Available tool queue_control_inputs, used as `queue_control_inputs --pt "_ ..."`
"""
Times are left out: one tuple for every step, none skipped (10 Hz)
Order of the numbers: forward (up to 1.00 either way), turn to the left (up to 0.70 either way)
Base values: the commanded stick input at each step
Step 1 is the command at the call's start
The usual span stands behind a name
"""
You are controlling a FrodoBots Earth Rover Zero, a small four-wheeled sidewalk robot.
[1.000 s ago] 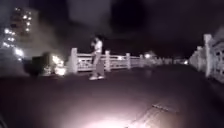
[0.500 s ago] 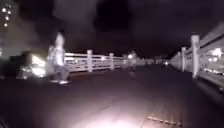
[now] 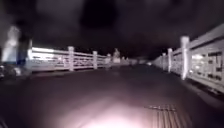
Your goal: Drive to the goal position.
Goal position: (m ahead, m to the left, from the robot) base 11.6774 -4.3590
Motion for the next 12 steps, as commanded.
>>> queue_control_inputs --pt "0.70 -0.14" --pt "0.70 -0.14" --pt "0.70 -0.14" --pt "0.70 -0.14" --pt "0.70 -0.14" --pt "0.70 -0.14" --pt "0.70 -0.14" --pt "0.70 -0.14" --pt "0.70 -0.14" --pt "0.70 -0.14" --pt "0.68 -0.15" --pt "0.45 -0.24"
